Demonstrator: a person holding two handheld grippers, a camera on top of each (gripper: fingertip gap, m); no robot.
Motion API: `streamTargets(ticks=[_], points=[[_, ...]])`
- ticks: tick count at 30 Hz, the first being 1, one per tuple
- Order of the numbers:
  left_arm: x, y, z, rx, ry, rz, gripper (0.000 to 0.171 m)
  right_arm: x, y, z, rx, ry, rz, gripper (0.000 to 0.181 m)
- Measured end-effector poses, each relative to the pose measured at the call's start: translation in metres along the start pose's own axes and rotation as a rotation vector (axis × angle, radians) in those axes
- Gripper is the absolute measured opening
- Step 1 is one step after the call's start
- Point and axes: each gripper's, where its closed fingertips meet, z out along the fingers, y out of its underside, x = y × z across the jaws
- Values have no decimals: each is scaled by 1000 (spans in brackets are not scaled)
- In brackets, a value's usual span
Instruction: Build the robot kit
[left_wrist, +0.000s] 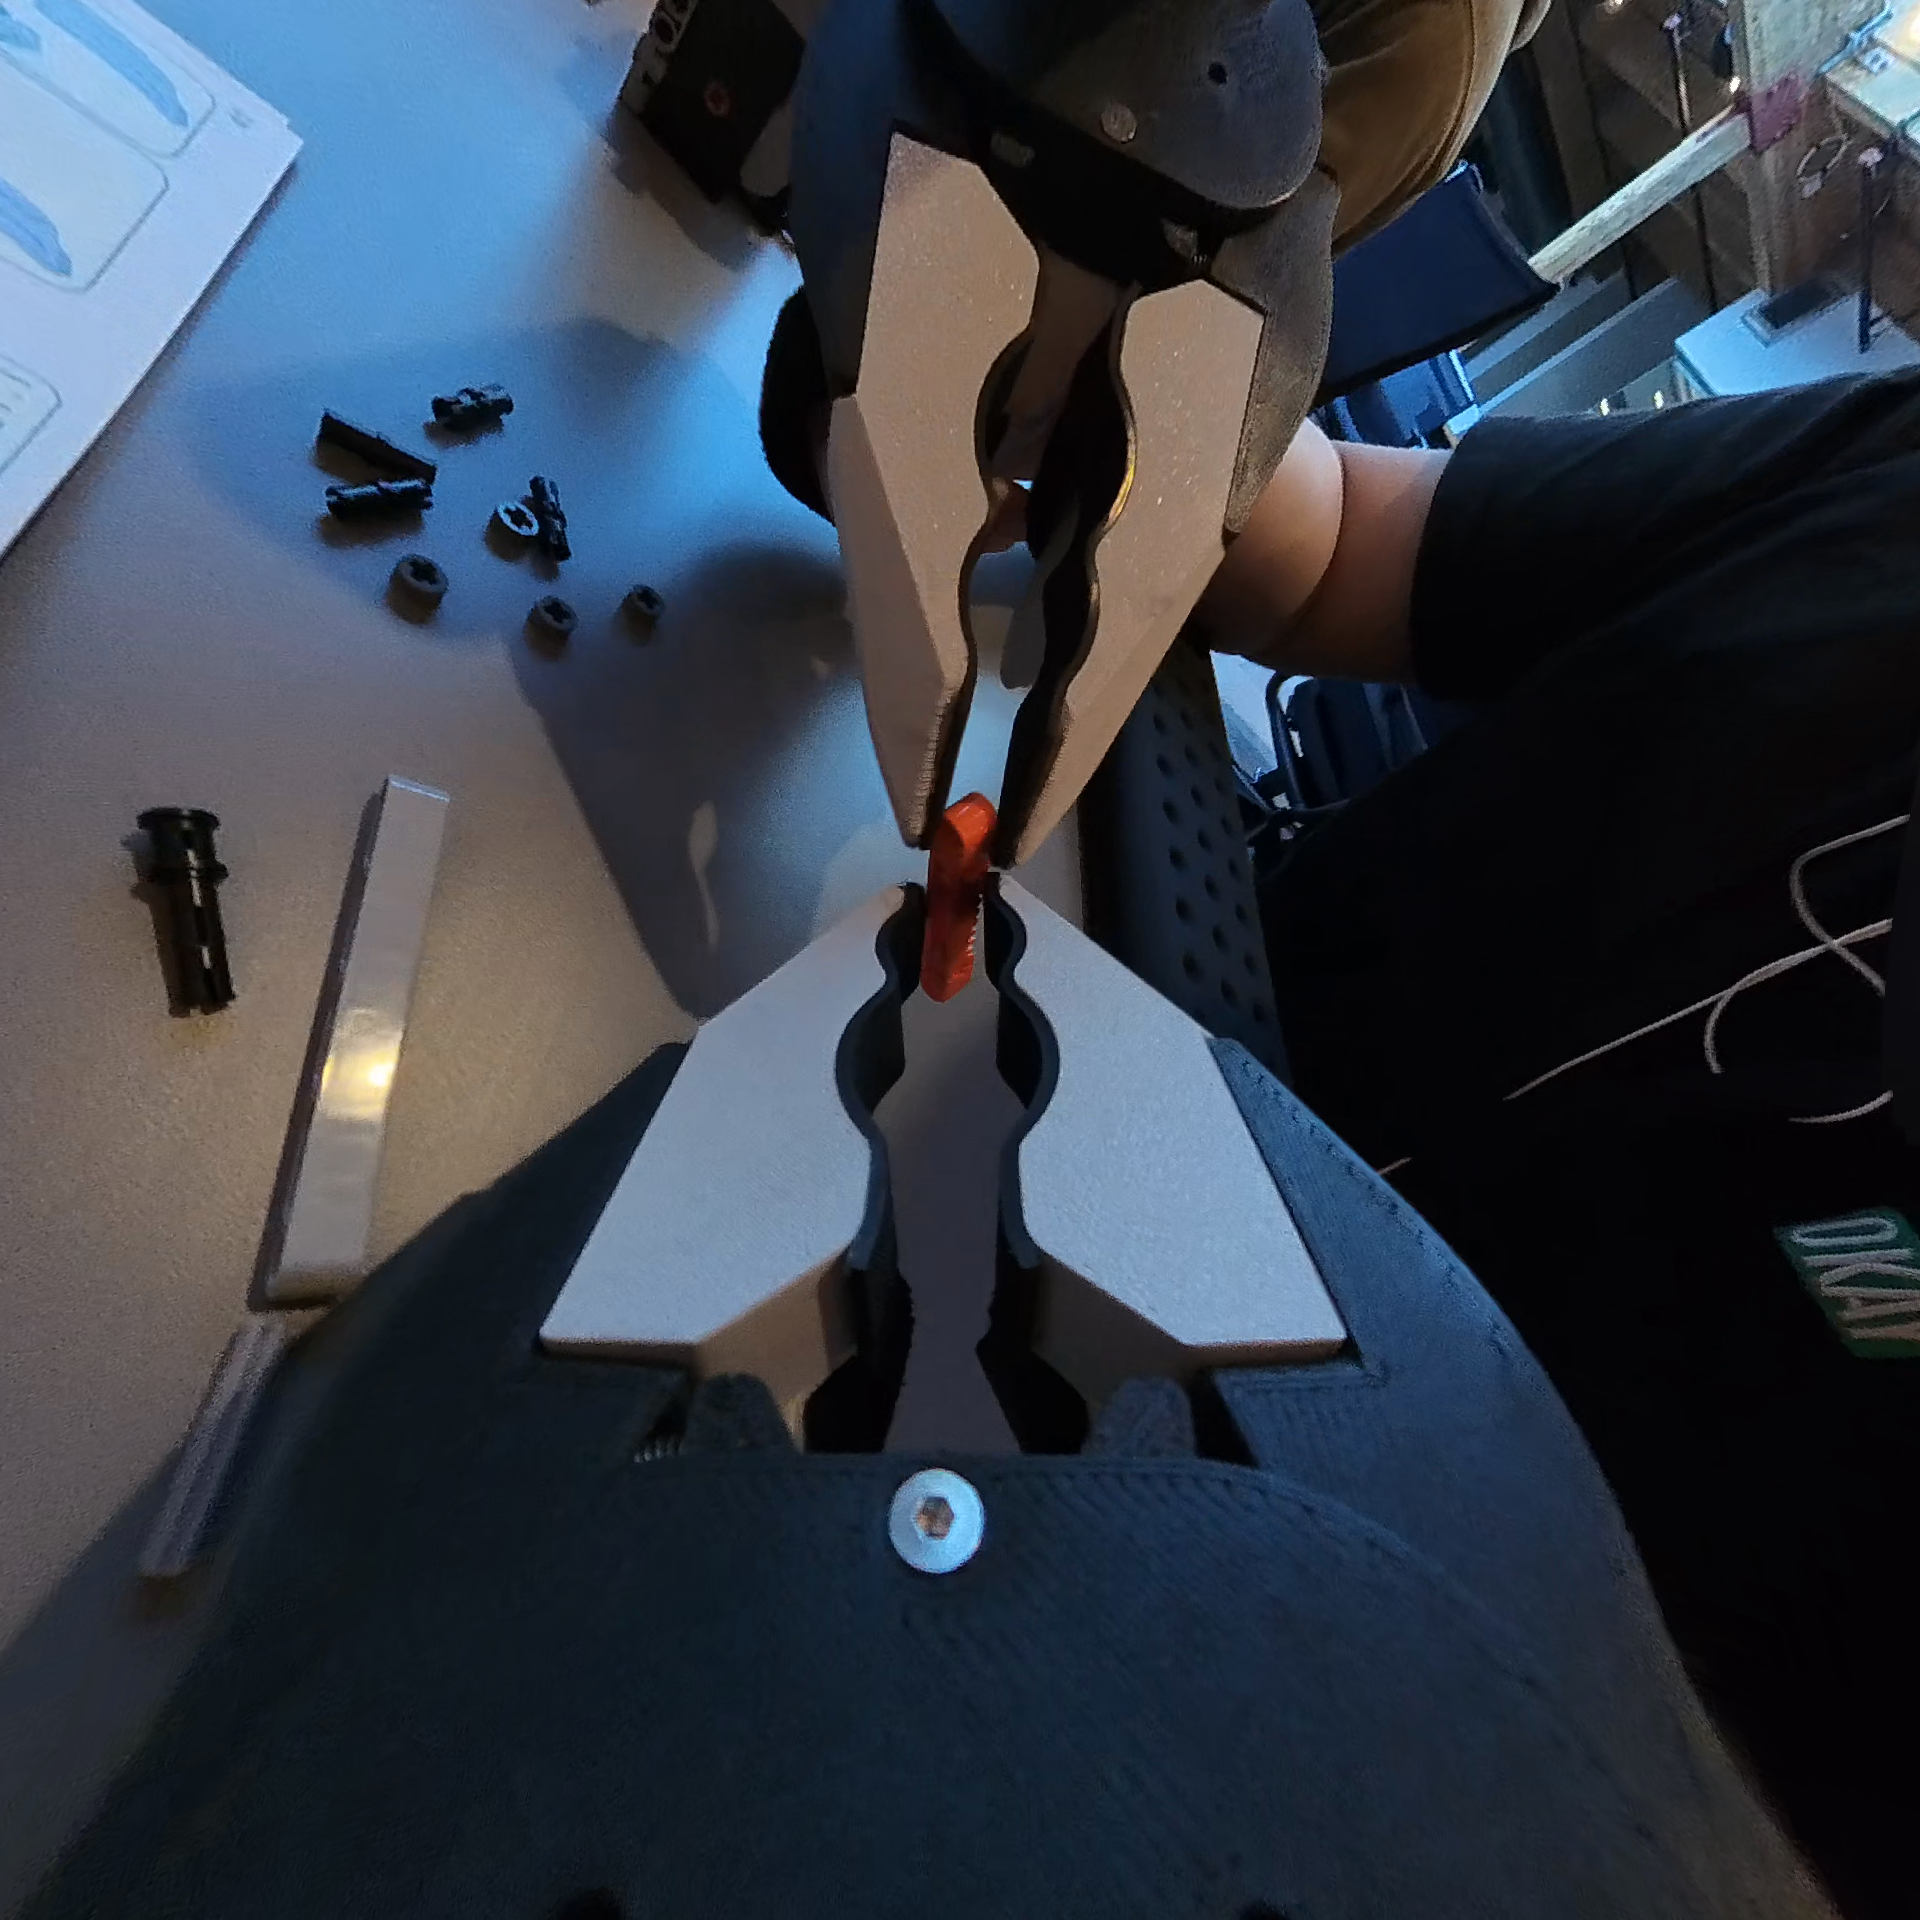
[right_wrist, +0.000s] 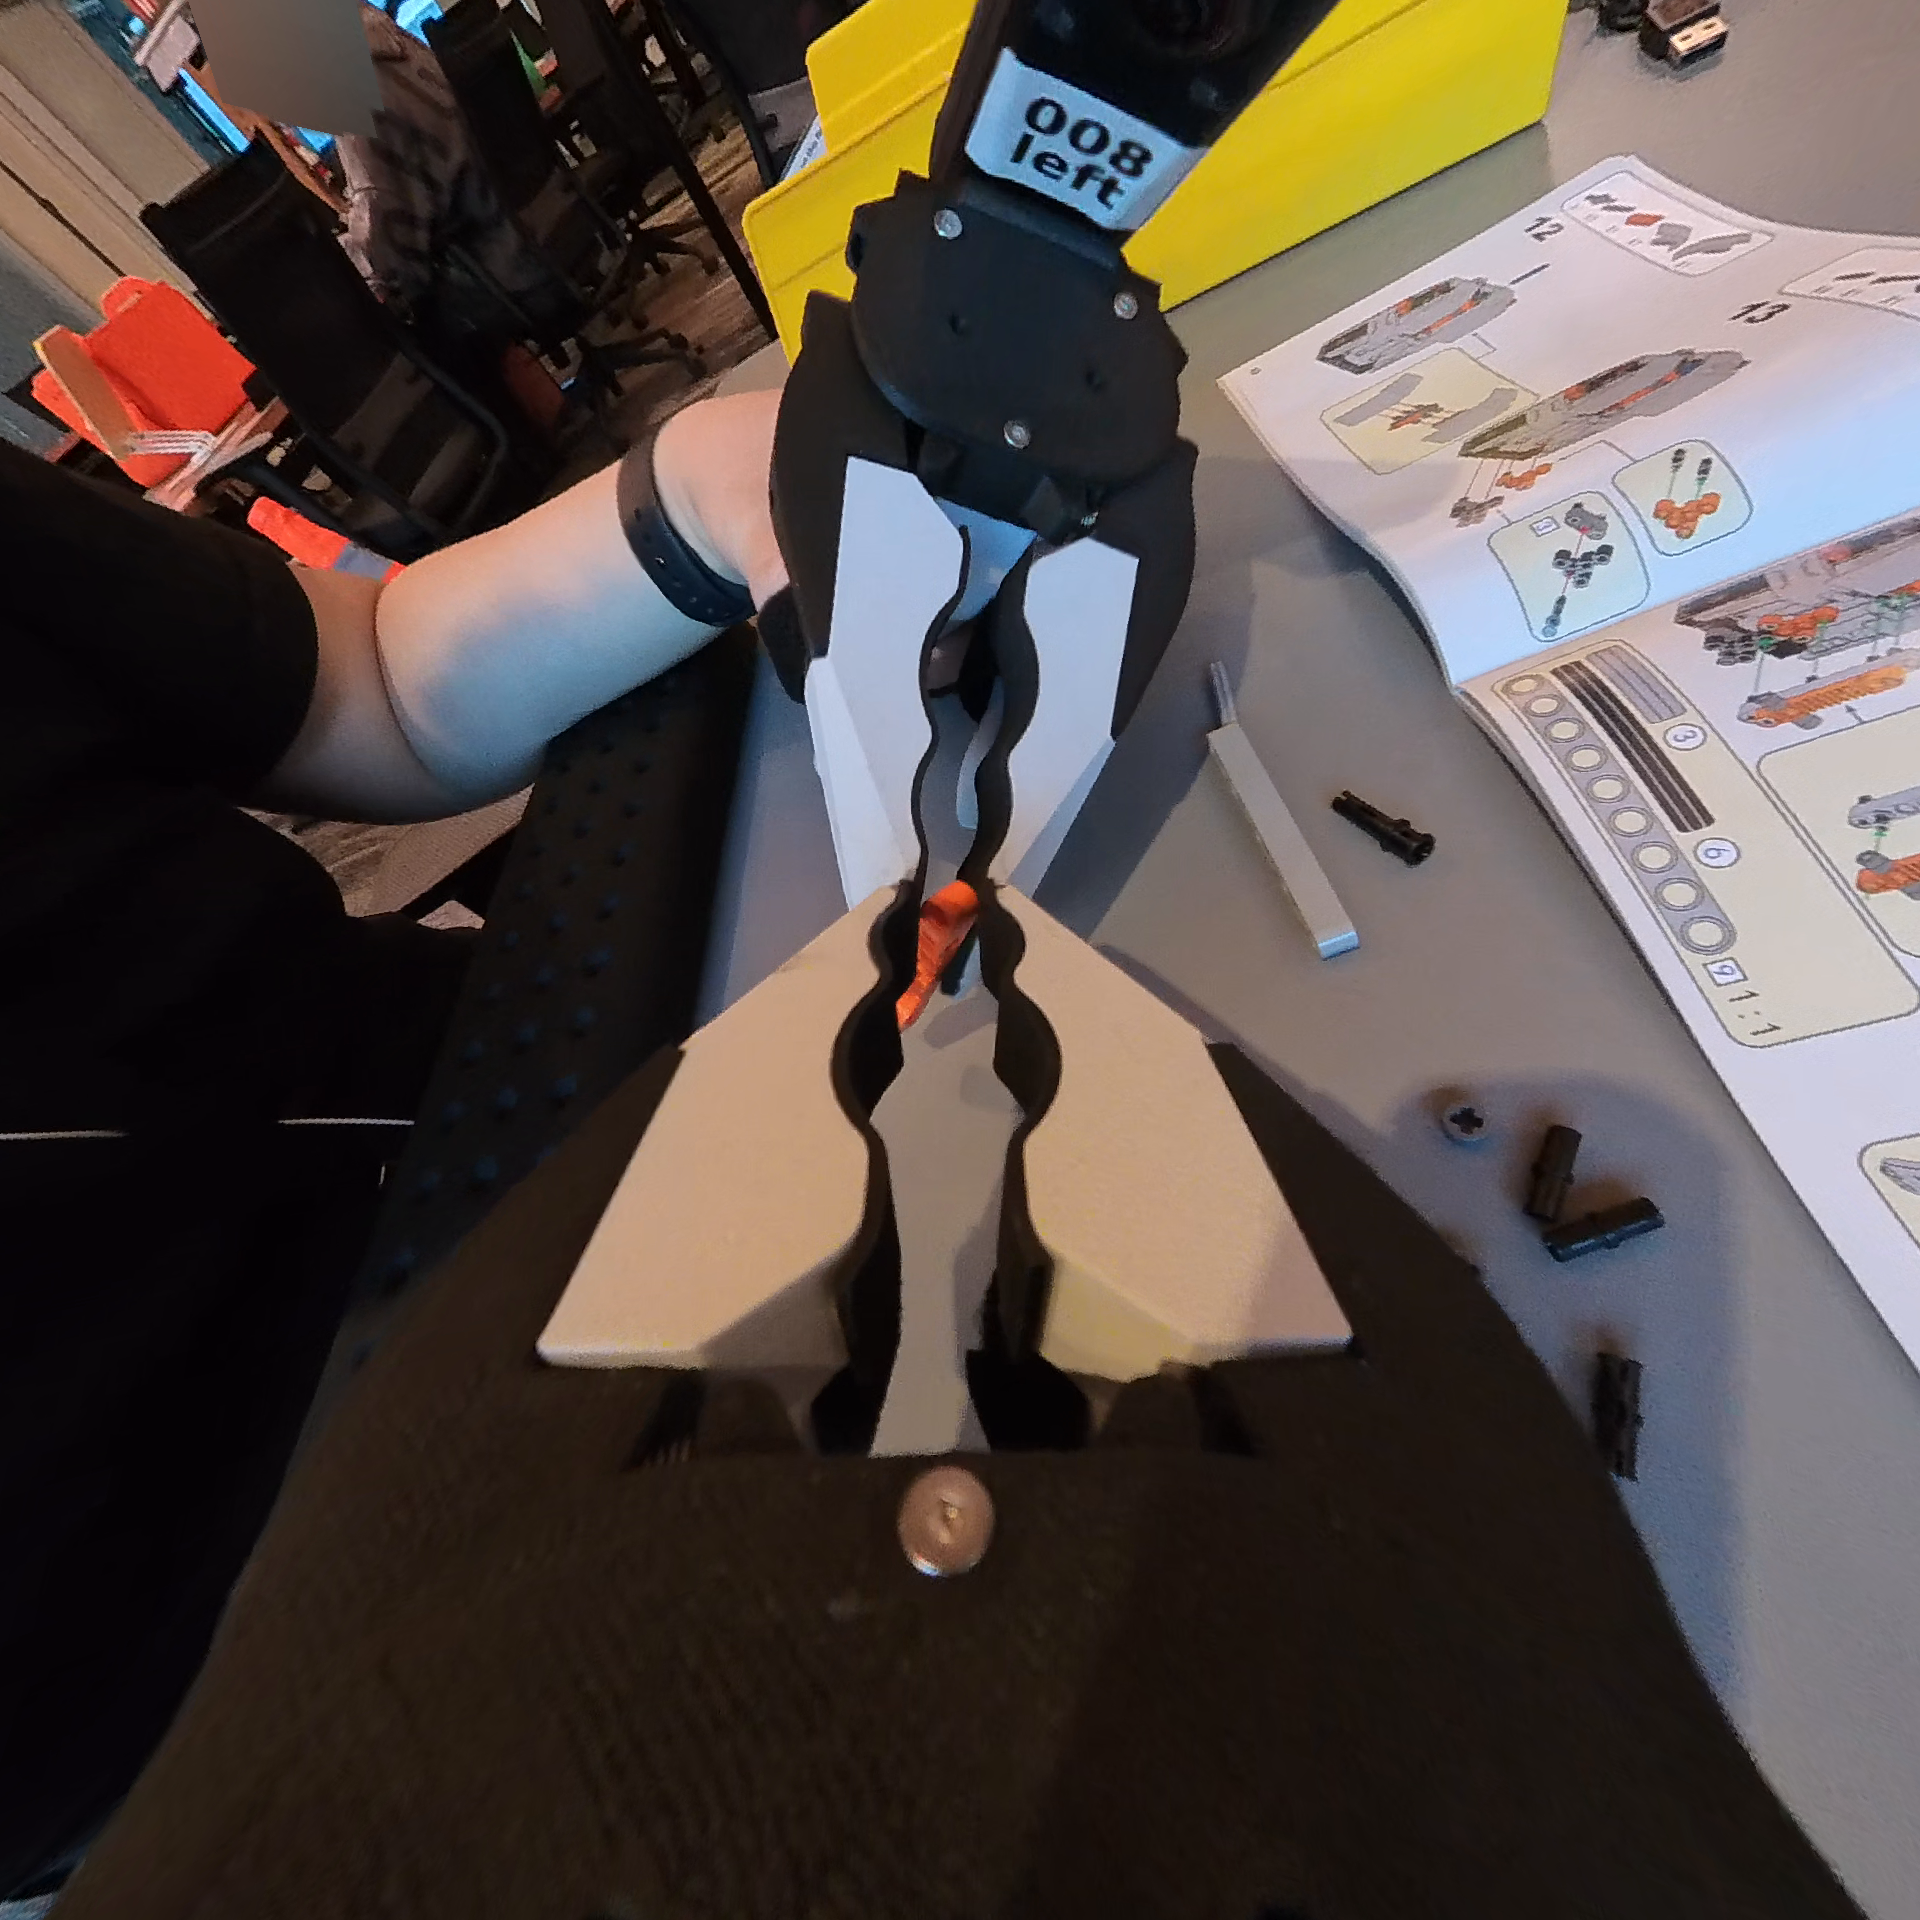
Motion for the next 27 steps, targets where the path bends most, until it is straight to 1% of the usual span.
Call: streamTargets(ticks=[2,4,9,11,12,14,16,17,19,21,23,25,27], points=[[0,1,-3,-4,-1,-26,8,-1,0,0,7,-21,28,9],[-2,2,-11,-3,-36,-19,9,3,2,-1,1,-23,60,9],[-17,-8,-52,140,-174,13,11,13,10,2,-37,-1,100,6],[-23,-3,-61,155,-216,14,11,12,12,5,-51,-9,111,6],[-22,0,-60,146,-207,13,11,12,14,7,-59,-10,114,6],[-18,7,-51,119,-188,12,19,11,15,8,-70,-20,121,6],[-15,14,-37,56,-190,27,22,12,13,7,-63,-19,123,6],[-16,18,-31,16,-209,38,21,12,11,6,-54,-22,126,6],[-19,25,-21,-52,-243,58,12,11,6,4,-22,-34,145,6],[-15,29,-11,-89,-208,59,7,13,2,1,4,-43,172,7],[-11,32,-2,-114,-171,58,7,12,1,1,21,-66,209,6],[-6,32,1,-116,-143,63,8,12,-1,2,37,-80,243,6],[-3,34,1,-120,-114,33,8,11,-1,2,43,-100,276,6]])
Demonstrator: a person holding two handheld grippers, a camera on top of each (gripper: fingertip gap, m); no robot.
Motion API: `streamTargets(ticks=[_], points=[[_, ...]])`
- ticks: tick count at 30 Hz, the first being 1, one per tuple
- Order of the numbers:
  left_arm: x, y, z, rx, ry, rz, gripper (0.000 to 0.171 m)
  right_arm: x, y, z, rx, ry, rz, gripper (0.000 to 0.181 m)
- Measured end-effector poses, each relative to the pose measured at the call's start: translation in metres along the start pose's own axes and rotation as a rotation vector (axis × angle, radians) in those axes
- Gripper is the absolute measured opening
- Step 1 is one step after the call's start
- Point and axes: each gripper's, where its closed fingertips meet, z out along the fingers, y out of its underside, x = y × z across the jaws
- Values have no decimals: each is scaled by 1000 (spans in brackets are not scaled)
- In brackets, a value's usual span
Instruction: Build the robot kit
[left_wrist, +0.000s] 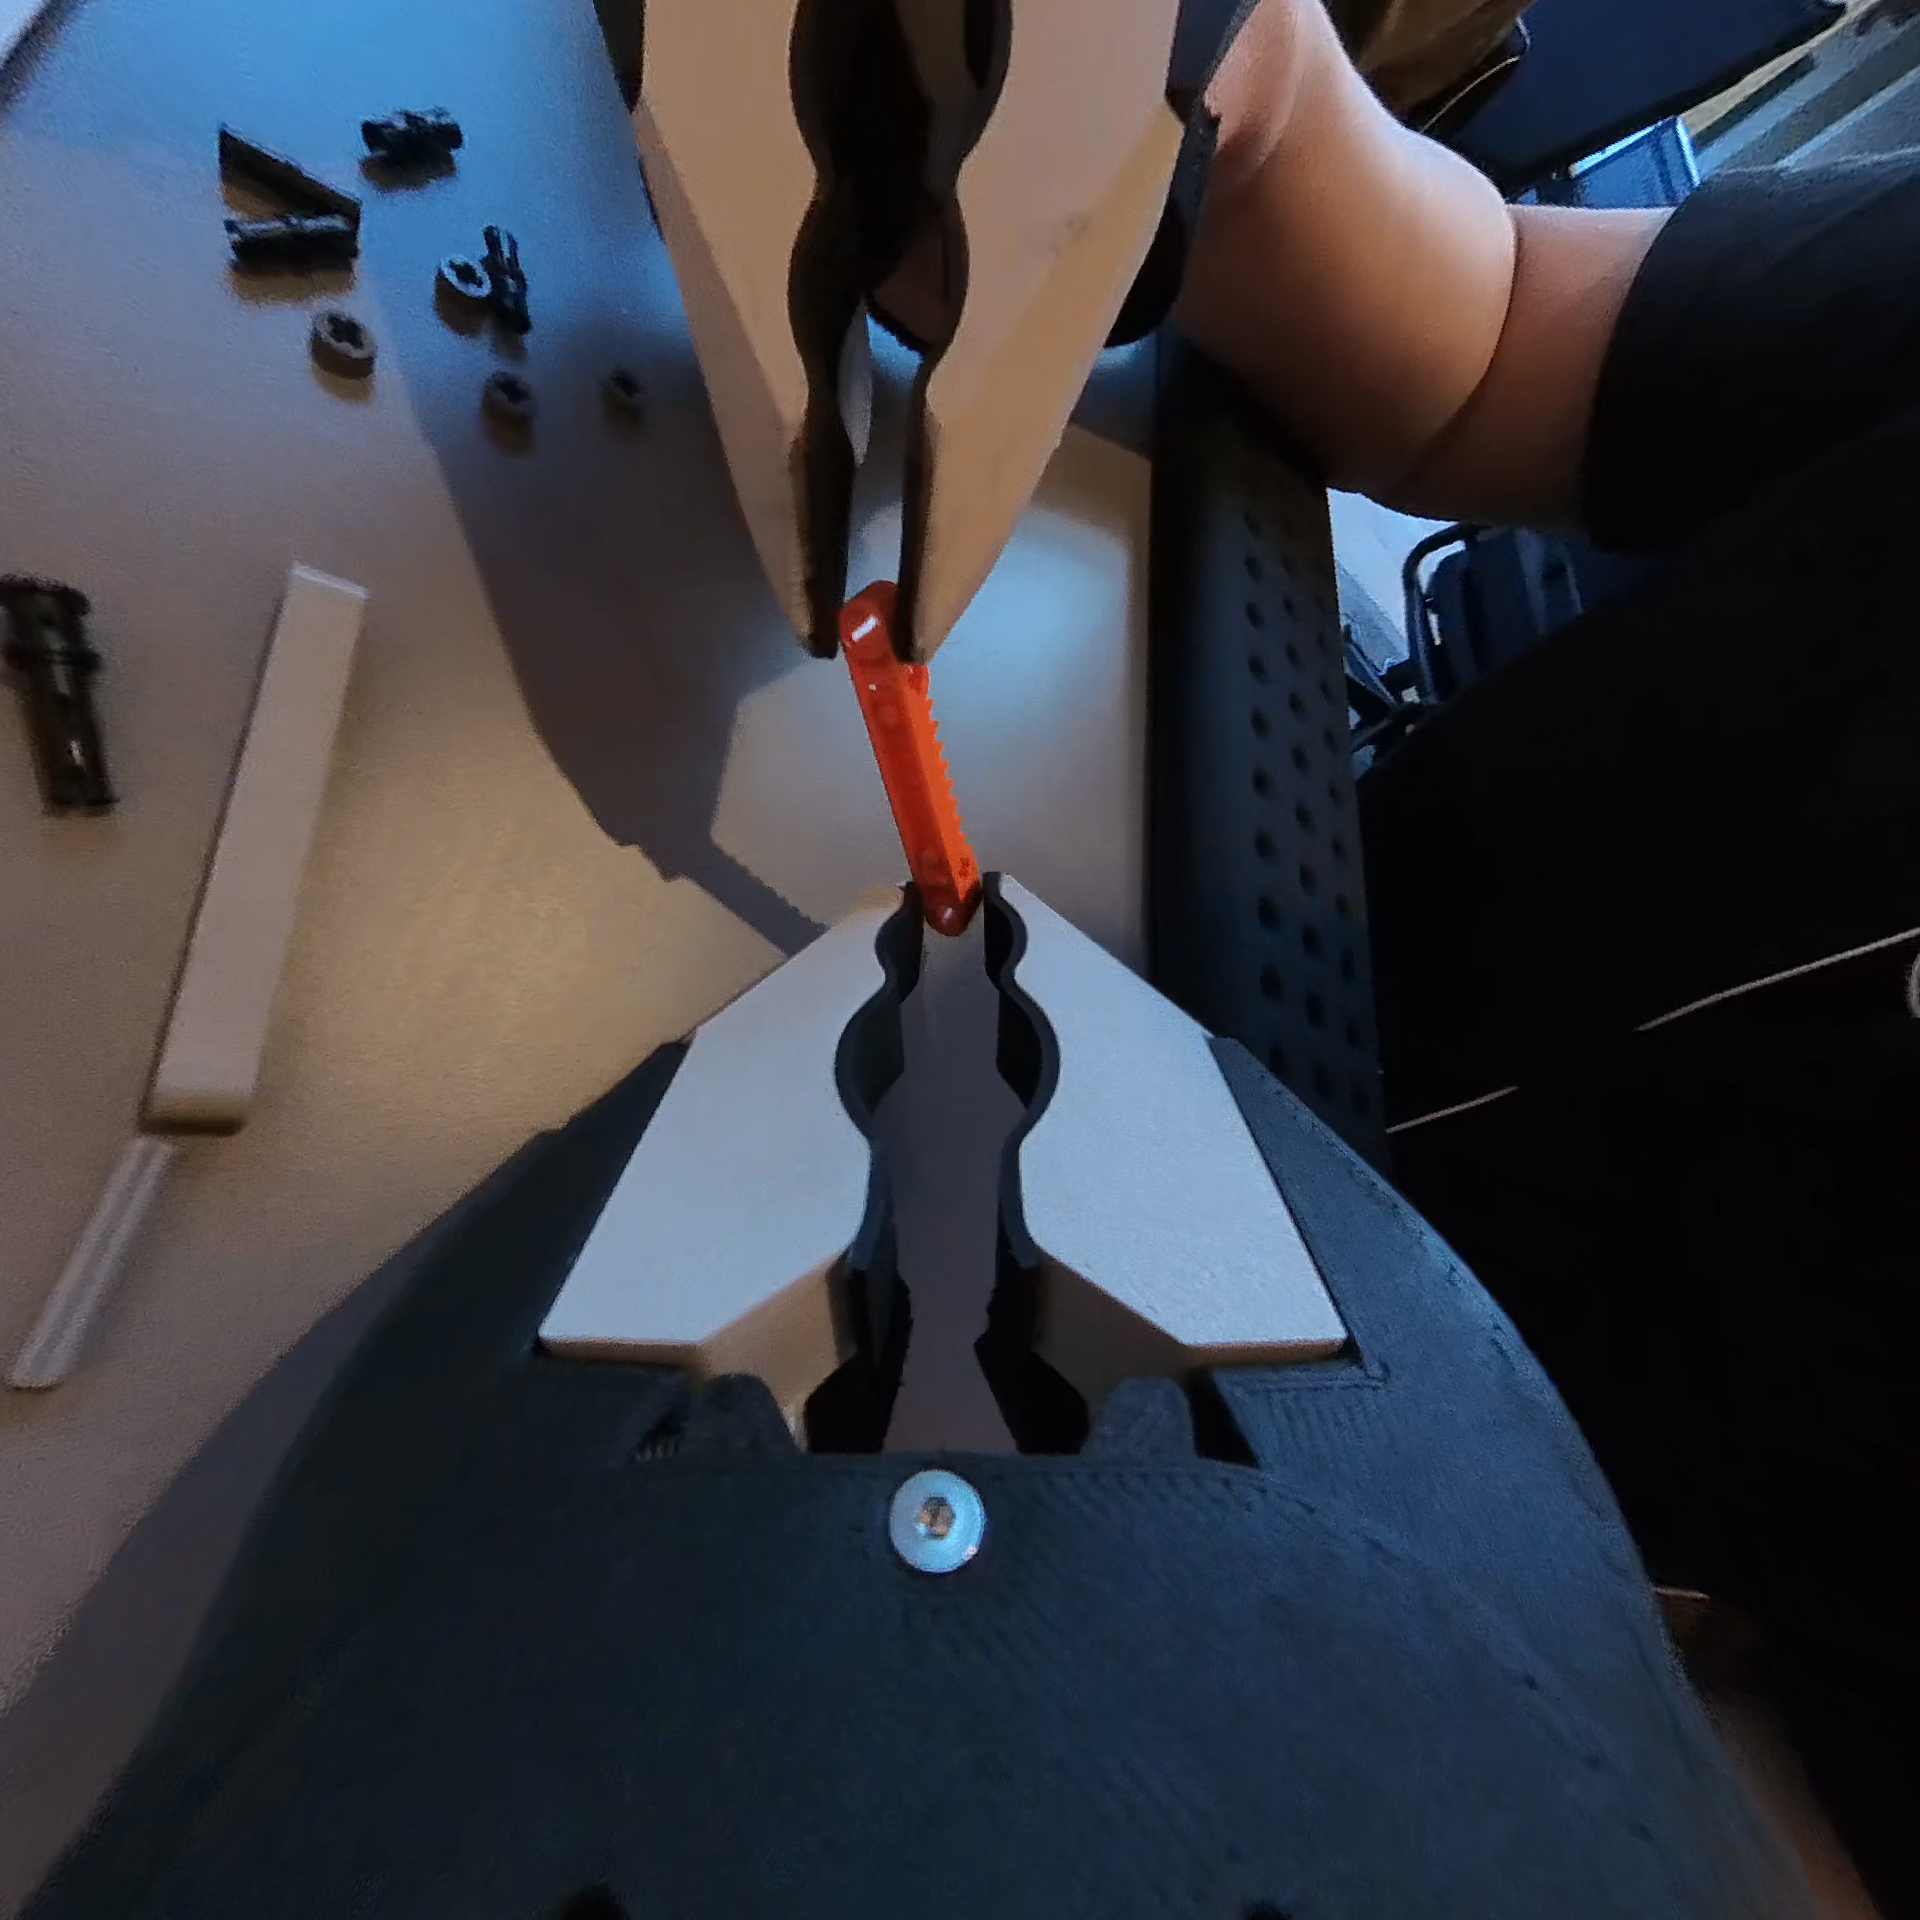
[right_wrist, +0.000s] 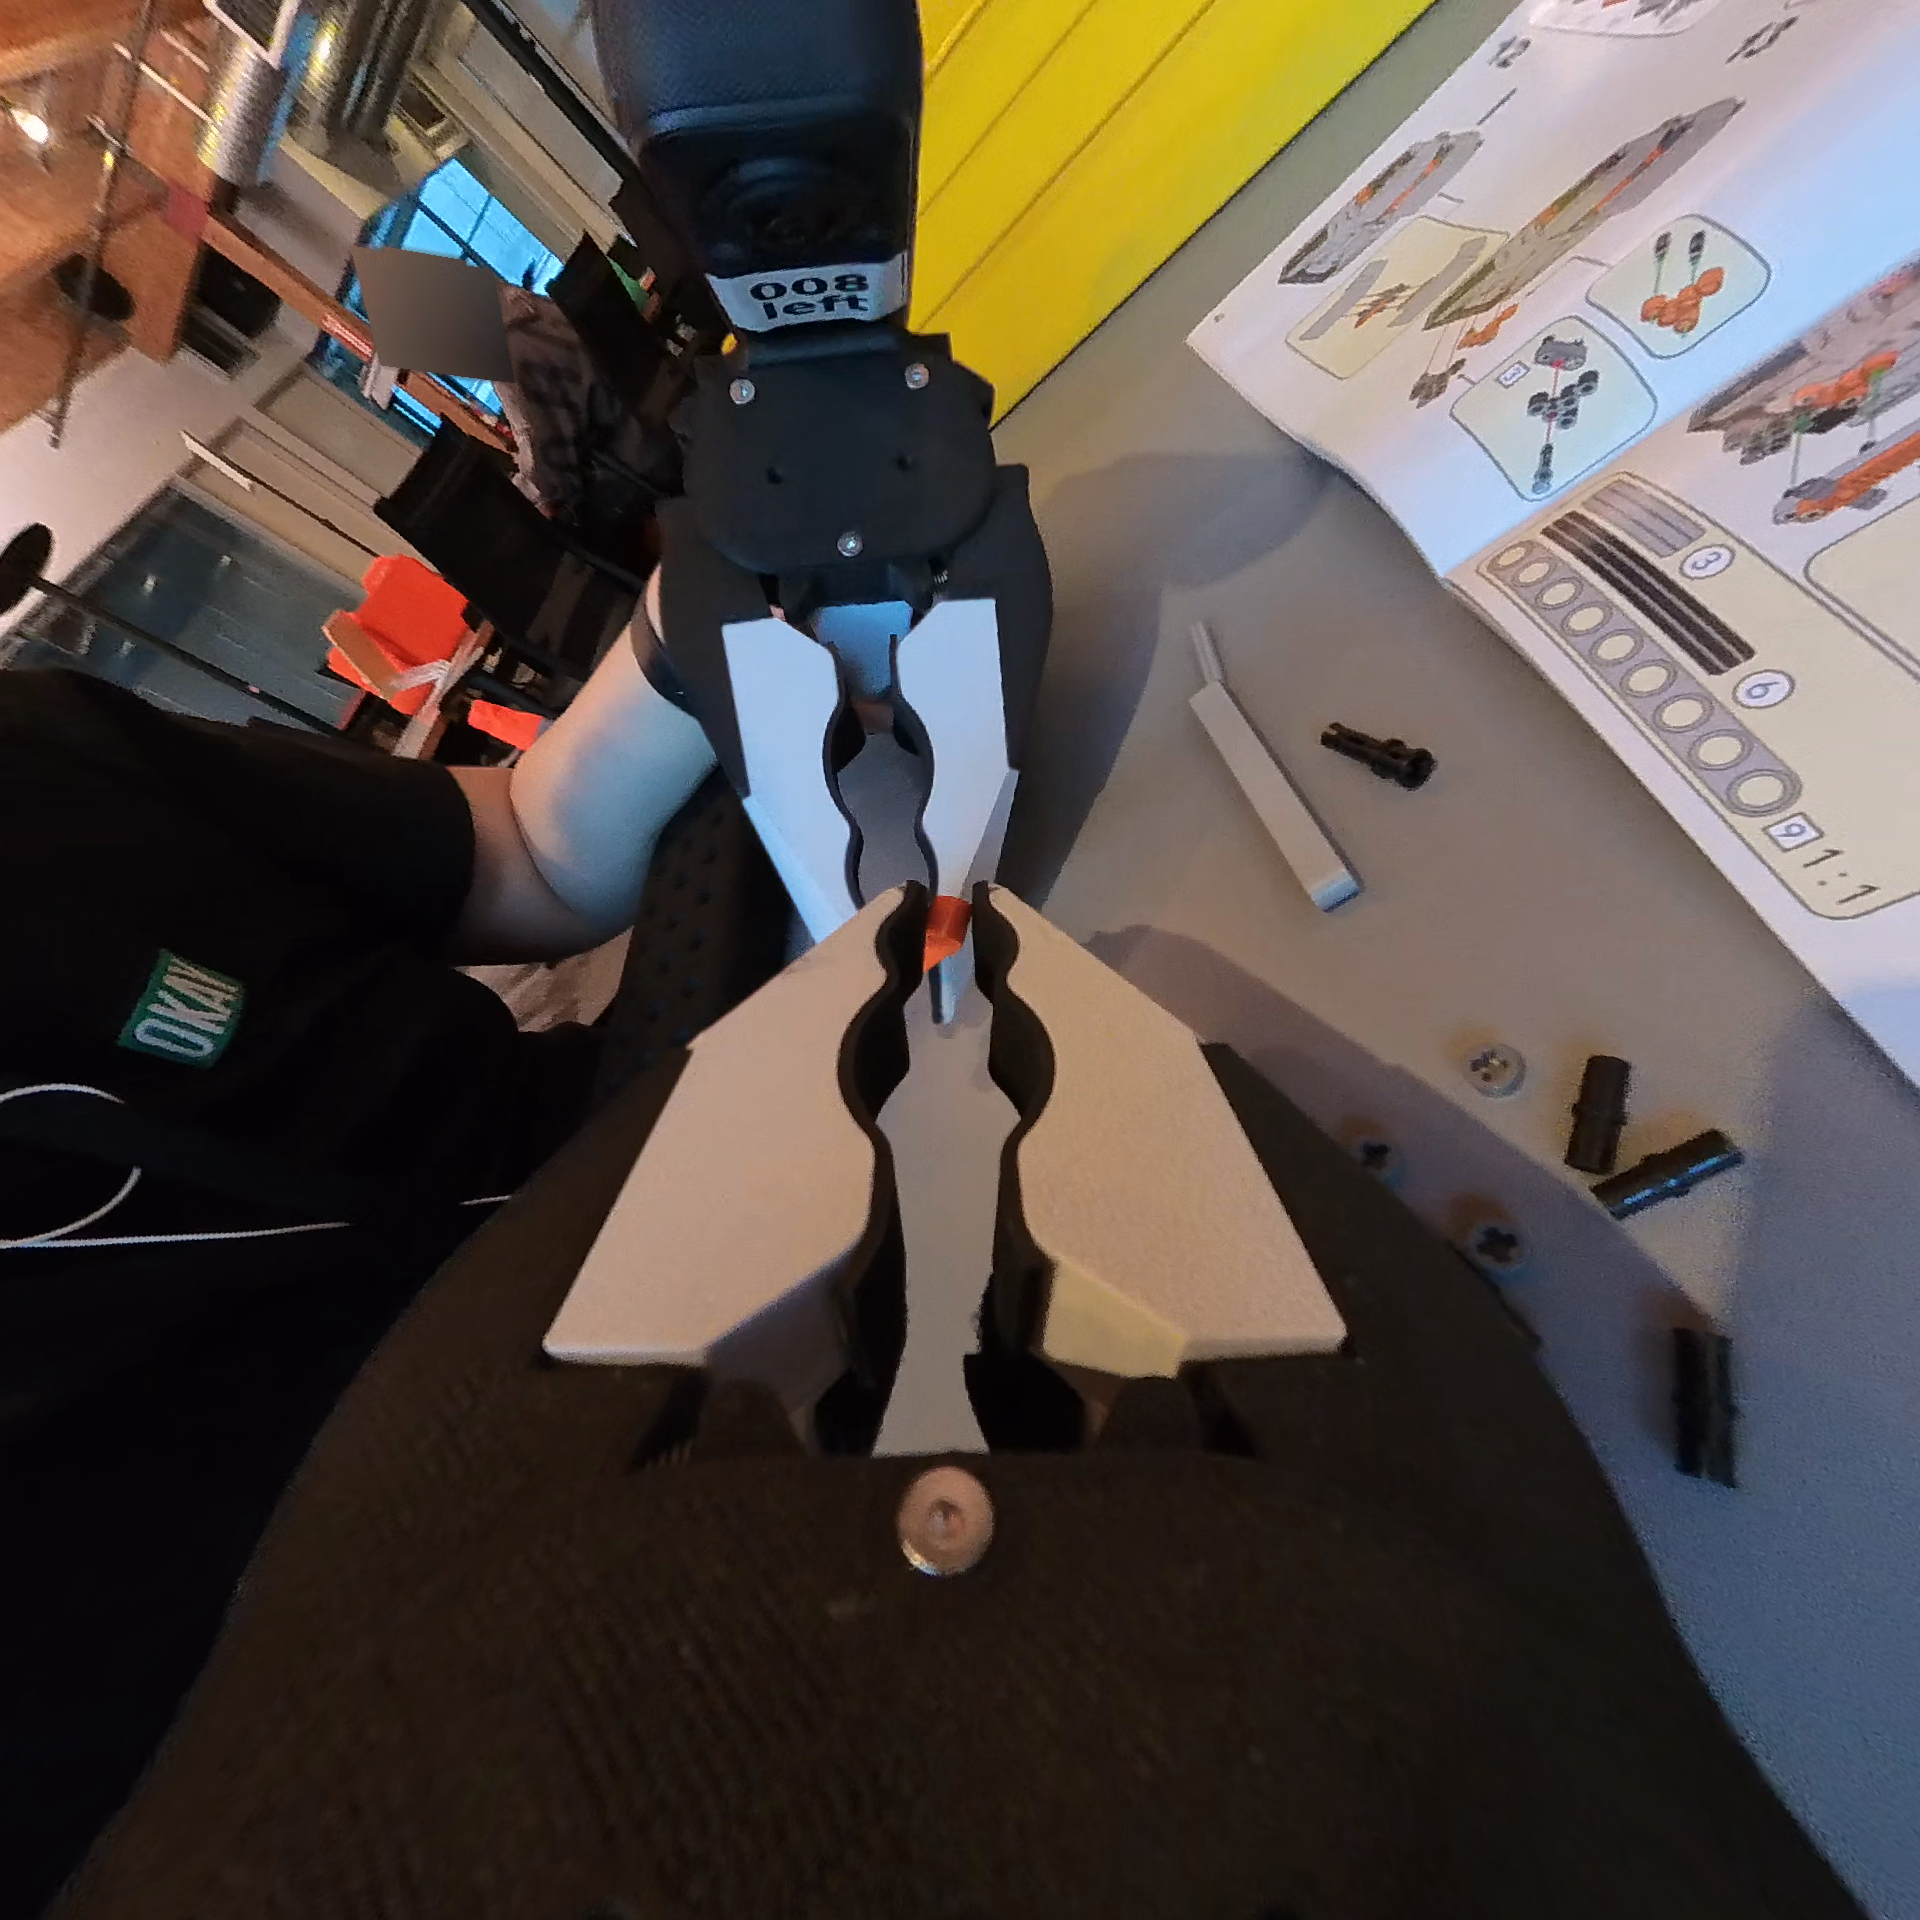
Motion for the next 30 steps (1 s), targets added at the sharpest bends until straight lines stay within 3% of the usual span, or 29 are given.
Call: streamTargets(ticks=[4,7,10,15,20,26,30], points=[[-11,13,-22,-22,-47,-78,4,2,2,-3,-14,-7,39,6],[-38,8,-62,111,-229,-84,3,6,7,-6,-43,9,53,6],[-65,3,-92,161,-451,-13,16,10,16,-4,-106,23,66,6],[-87,1,-102,93,-632,152,39,13,31,11,-222,26,72,7],[-74,-6,-97,143,-506,202,20,25,27,27,-248,104,27,8],[-82,3,-89,56,-553,237,23,27,22,31,-233,155,-16,20],[-83,3,-89,55,-567,254,22,28,11,17,-201,221,-120,24]])
